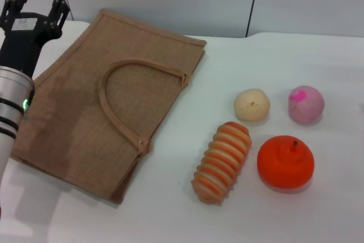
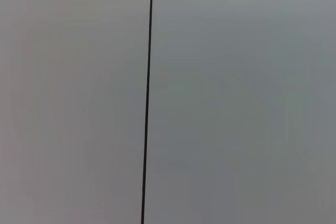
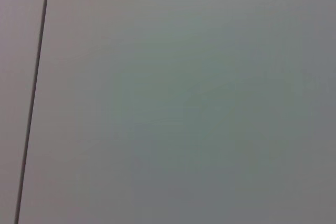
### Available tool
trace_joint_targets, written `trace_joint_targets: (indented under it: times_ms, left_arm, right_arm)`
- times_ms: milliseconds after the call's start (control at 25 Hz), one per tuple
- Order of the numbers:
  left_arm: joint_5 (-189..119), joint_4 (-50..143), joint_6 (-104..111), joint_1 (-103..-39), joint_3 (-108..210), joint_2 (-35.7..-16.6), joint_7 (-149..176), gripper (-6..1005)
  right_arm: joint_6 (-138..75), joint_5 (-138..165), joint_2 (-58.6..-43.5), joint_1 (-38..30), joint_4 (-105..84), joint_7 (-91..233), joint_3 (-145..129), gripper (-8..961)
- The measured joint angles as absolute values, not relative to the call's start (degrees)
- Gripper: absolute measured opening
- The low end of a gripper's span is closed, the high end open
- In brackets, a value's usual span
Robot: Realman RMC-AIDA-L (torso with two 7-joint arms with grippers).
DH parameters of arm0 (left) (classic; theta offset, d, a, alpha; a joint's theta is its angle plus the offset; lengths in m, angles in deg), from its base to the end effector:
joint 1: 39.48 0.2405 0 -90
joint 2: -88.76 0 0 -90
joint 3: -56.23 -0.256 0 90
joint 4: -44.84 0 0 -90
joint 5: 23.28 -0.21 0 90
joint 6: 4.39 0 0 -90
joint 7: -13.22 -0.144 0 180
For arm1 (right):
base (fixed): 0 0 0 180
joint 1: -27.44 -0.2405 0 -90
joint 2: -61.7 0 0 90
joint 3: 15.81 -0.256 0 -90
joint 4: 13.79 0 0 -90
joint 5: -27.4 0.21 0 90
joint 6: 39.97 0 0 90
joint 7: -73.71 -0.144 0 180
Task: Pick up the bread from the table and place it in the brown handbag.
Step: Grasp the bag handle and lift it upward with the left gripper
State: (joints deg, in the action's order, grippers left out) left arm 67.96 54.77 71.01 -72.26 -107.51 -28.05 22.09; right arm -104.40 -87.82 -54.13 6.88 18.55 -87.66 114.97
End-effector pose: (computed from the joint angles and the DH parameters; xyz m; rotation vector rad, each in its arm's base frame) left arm -0.2965 0.3632 0.0163 -1.4491 -0.4708 -0.8740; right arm 0.2915 0.3469 0.0087 -1.3802 0.4133 0.6426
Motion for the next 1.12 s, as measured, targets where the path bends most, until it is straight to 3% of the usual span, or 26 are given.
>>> trace_joint_targets:
  times_ms: [720, 1120]
  left_arm:
    - [66.4, 53.9, 71.0, -72.3, -107.7, -27.64, 31.8, 755]
    - [46.2, 37.2, 70.3, -75.7, -107.7, -27.5, 69.9, 756]
  right_arm:
    - [-104.4, -87.8, -54.14, 6.9, 18.4, -87.7, 115.0, 893]
    - [-104.3, -87.8, -54.14, 6.9, 18.3, -87.7, 115.0, 893]
